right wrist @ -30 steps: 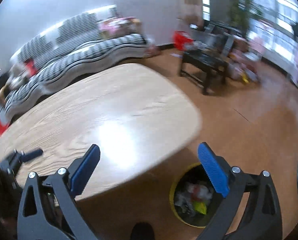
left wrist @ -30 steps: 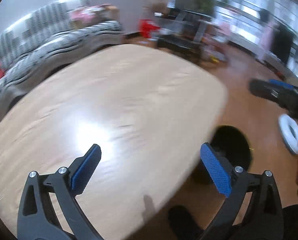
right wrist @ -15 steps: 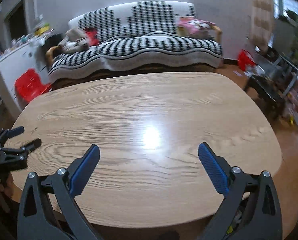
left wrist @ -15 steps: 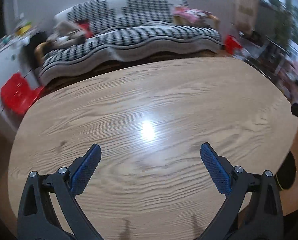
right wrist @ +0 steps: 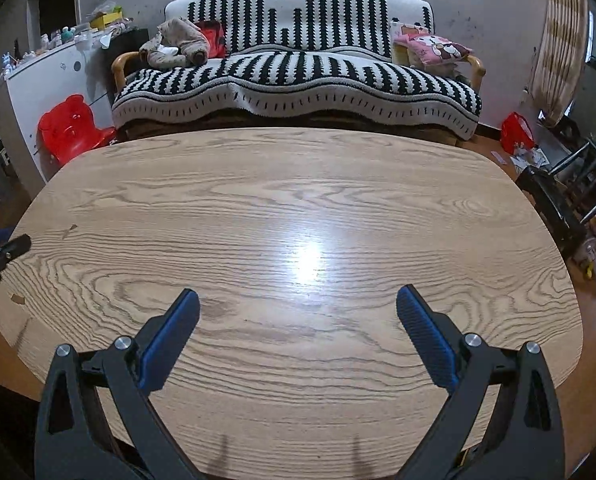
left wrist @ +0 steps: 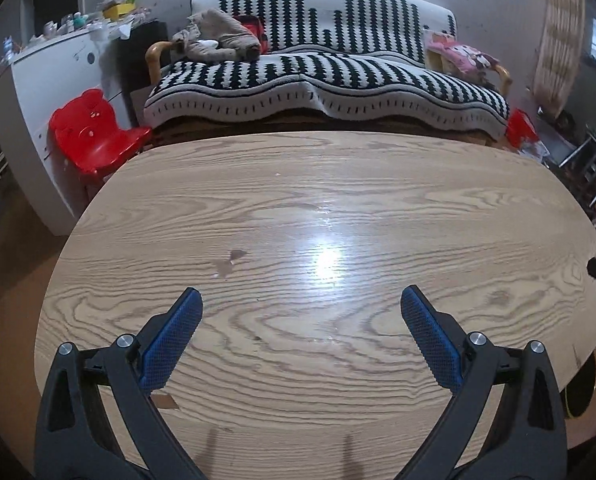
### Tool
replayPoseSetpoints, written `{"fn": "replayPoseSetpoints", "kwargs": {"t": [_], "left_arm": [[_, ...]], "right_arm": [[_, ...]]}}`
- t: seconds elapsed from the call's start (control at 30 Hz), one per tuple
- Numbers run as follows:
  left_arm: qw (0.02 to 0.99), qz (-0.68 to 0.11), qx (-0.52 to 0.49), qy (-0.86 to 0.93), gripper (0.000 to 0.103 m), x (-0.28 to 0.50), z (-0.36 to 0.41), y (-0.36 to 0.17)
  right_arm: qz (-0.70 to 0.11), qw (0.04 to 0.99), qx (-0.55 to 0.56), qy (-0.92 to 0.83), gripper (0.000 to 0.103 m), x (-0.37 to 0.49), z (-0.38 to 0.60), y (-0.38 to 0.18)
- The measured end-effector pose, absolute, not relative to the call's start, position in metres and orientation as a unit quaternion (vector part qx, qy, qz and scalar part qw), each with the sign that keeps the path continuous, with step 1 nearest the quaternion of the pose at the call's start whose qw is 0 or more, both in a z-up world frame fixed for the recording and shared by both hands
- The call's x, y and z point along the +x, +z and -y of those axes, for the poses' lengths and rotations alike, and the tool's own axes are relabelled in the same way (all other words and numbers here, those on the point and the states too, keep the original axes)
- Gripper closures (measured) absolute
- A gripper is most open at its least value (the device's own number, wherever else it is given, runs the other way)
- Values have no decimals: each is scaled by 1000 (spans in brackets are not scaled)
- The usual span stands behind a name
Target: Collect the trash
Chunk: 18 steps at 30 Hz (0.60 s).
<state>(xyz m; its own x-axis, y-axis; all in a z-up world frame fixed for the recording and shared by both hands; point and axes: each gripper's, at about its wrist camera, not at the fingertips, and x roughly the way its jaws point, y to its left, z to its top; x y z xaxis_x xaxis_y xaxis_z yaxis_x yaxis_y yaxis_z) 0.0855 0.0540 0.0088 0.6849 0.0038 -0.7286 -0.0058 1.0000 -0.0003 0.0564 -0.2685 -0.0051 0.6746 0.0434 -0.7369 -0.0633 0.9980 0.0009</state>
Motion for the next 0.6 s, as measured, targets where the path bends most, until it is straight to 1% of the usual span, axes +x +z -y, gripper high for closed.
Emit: {"fn": "replayPoseSetpoints", "kwargs": {"t": [0.6], "left_arm": [[920,-393,11,-6,7,84,-45,11]], "right_arm": [[-408,913,-12,26,8,56,272,-6]]}}
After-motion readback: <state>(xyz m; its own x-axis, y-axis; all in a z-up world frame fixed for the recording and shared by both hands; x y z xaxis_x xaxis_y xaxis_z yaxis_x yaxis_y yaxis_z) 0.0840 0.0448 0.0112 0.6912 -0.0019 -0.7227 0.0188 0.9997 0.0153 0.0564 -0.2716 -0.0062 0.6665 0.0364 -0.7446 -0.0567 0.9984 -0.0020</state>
